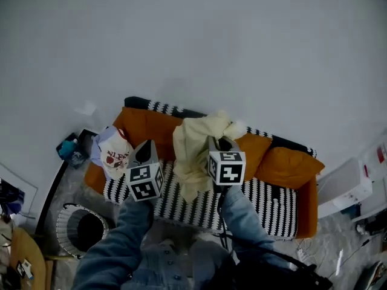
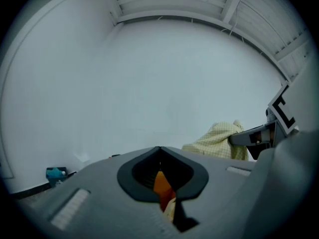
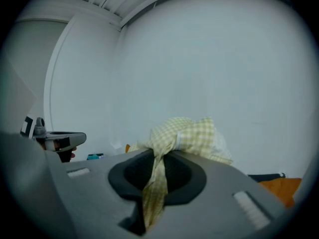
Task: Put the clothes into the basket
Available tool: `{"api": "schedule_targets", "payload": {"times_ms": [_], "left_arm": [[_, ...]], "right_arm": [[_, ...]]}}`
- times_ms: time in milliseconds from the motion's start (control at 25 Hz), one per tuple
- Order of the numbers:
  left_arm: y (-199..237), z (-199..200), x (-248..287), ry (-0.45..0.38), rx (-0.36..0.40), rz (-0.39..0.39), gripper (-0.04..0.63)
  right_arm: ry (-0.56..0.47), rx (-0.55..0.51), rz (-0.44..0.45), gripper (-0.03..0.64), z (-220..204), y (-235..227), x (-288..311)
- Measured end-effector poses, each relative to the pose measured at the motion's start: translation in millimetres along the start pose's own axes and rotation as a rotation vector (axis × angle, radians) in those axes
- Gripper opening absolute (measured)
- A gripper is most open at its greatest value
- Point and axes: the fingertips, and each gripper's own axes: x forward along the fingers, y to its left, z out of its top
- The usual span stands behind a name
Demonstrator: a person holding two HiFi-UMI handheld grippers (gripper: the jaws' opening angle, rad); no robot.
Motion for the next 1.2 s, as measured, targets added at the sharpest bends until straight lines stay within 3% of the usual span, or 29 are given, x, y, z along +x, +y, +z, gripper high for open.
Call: {"api": "schedule_targets", "payload": {"times_ms": [240,560,880,1200], "left_arm": [[69.3,5.0,-31.1,-0.030,-0.030,0.224,0.010],[130.7,-0.8,-93.8,-0.035,-0.043,0.503,0.009],[195.9,-21.0,-209.1,-0.040,-0.077,0.805,0.010],[265.7,-46.4,-341.4,-0.047,-0.140,1.039,0.010]], "right_arm": [[-0.011,-0.058,0.190,0.049,15.5,64.7,38.2],[-0.007,-0.141,0.478,0.049,20.8,157.2,74.8],[-0.006,-0.232,0.775,0.049,12.7,293.8,66.9],[-0.003,-0.321,1.010,0.049,1.6,449.6,16.9]]}}
